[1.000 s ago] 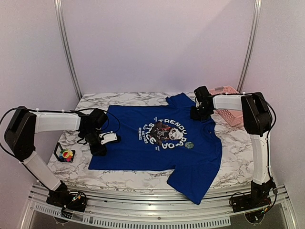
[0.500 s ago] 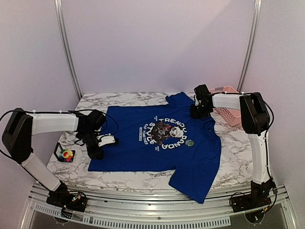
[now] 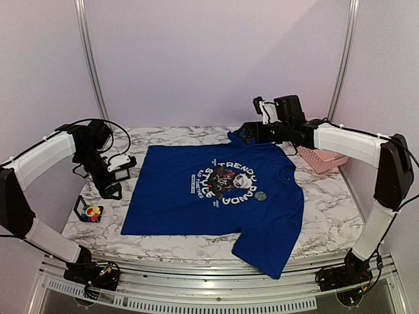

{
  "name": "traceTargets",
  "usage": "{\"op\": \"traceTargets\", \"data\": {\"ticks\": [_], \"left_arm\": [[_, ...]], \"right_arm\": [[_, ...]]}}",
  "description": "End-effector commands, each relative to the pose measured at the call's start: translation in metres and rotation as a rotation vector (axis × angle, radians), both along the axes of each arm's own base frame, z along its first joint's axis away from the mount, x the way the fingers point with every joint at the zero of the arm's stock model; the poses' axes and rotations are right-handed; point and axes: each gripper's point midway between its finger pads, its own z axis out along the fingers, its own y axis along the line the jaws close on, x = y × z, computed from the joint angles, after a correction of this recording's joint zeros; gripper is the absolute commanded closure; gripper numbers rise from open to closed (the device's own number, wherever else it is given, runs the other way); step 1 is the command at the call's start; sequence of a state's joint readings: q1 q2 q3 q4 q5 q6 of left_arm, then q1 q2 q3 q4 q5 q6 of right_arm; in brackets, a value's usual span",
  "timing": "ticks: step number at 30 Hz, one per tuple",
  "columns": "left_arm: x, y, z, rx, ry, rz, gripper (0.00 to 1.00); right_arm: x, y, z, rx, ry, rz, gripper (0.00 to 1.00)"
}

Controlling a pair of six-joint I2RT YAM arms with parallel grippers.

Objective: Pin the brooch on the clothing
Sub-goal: Smooth out the clothing with brooches at the center of the board, then pick up the brooch from the brooch box.

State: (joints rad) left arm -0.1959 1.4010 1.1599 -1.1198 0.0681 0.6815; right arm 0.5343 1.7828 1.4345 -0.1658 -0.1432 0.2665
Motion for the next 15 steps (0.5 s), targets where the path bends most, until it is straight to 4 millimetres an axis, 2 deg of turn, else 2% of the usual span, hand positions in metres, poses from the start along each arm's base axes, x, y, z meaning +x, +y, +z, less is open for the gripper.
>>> {"op": "traceTargets", "data": {"ticks": [1, 3, 5, 6, 7, 9, 11, 15], "left_arm": [[-0.023, 0.046, 0.007, 0.139, 0.093, 0.095, 0.01], [-0.02, 0.059, 0.01, 0.157, 0.096, 0.155, 0.01], [-0.018, 0.066, 0.005, 0.132, 0.125, 0.202, 0.06], [-0.018, 0.069, -0.001, 0.125, 0.148, 0.222, 0.12], [-0.02, 0.07, -0.008, 0.124, 0.18, 0.235, 0.23], [-0.028, 0.069, -0.023, 0.119, 0.236, 0.232, 0.35], [-0.034, 0.07, -0.038, 0.136, 0.261, 0.224, 0.36], [-0.03, 0.092, -0.059, 0.262, 0.239, 0.235, 0.34]], "right_arm": [[-0.027, -0.003, 0.007, 0.098, -0.101, 0.084, 0.01], [-0.032, -0.007, -0.003, 0.087, -0.103, 0.084, 0.01], [-0.034, -0.007, -0.014, 0.065, -0.088, 0.096, 0.01], [-0.034, -0.006, -0.021, 0.051, -0.081, 0.106, 0.01], [-0.034, -0.005, -0.027, 0.04, -0.065, 0.115, 0.01], [-0.034, -0.004, -0.042, 0.015, -0.039, 0.132, 0.01], [-0.035, -0.003, -0.05, 0.0, -0.028, 0.142, 0.01], [-0.038, -0.004, -0.053, 0.0, -0.027, 0.137, 0.01]]}}
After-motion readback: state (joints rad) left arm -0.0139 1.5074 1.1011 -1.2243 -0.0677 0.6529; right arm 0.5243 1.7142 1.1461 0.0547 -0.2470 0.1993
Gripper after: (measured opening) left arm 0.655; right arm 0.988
